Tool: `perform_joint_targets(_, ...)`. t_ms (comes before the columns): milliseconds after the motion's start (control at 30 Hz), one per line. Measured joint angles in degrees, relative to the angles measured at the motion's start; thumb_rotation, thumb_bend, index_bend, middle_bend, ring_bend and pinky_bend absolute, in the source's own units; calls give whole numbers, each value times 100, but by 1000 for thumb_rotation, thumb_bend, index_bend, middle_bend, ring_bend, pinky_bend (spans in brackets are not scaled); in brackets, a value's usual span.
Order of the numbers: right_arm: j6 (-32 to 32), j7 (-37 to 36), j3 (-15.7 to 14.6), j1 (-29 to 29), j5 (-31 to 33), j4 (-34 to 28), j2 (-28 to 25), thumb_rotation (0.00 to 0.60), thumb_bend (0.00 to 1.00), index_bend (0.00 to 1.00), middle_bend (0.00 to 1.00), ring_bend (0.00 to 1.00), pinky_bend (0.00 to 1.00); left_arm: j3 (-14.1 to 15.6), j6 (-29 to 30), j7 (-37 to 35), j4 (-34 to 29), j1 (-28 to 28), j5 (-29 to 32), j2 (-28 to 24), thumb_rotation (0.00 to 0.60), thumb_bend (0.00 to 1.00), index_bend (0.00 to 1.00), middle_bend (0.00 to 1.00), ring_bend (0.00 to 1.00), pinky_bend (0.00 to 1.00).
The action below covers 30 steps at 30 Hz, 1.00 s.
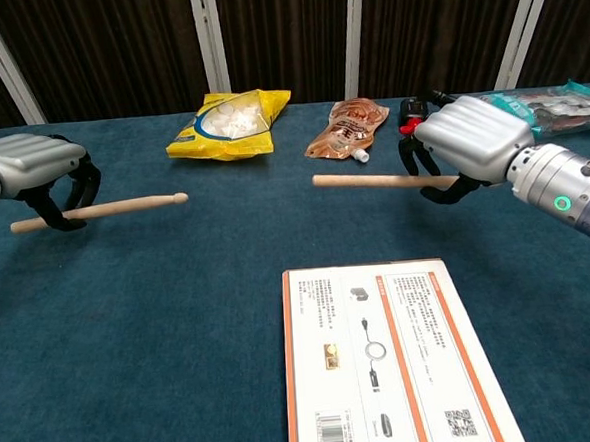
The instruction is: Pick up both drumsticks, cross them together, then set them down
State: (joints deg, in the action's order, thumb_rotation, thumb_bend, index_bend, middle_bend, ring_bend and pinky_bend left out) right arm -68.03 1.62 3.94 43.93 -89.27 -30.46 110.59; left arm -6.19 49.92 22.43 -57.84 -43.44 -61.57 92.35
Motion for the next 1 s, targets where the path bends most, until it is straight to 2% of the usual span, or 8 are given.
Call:
perform_joint_targets(133, 152, -88, -13, 25, 14, 187, 116, 600, 488, 669, 600, 375, 19, -44, -153, 274, -3, -19, 260, 30, 600, 469, 496, 428, 29, 0)
perform_joint_targets(200, 292, -88, 3, 37, 57, 206, 140, 600, 488, 600, 556, 360, 19, -75, -244, 385, -52, -30, 407, 20, 600, 470, 447, 364, 4, 0)
perform_joint_targets(333, 555, -45, 94, 44, 226, 119, 133, 600, 488, 457, 486, 326, 14, -128, -296, 618, -254, -40, 621, -67, 600, 469, 384, 305, 0, 0)
perform_joint_targets(433, 744, 103, 255, 42, 451, -59, 85, 600, 488, 322, 378, 254, 2, -203, -252, 653, -580, -18, 764, -215, 600, 468, 288, 213, 0, 0)
perform_joint_targets(567, 981, 403, 517, 21, 813, -436, -59, 600, 477, 143, 199, 146, 0, -341, -133, 625, -1341, 60, 961, -617, 600, 460, 142, 63, 0, 0)
perform_joint_targets(700, 1114, 680, 814, -50, 1211, -1080, -354, 600, 371, 3, 64, 64, 0, -487, 50, 497, -2346, 207, 1047, -1263, 600, 398, 79, 2, 0, 0)
perform_joint_targets(867, 1185, 1235, 1113, -240, 1781, -2379, -976, 600, 336, 0, 38, 56, 0, -622, 381, 28, -4042, 624, 839, -2490, 600, 310, 56, 0, 0, 0)
perform_joint_targets(1000, 968, 1766, 1340, -539, 2240, -3945, -1708, 600, 336, 0, 38, 55, 0, -486, 829, -335, -5352, 1289, 162, -3676, 600, 310, 28, 0, 0, 0)
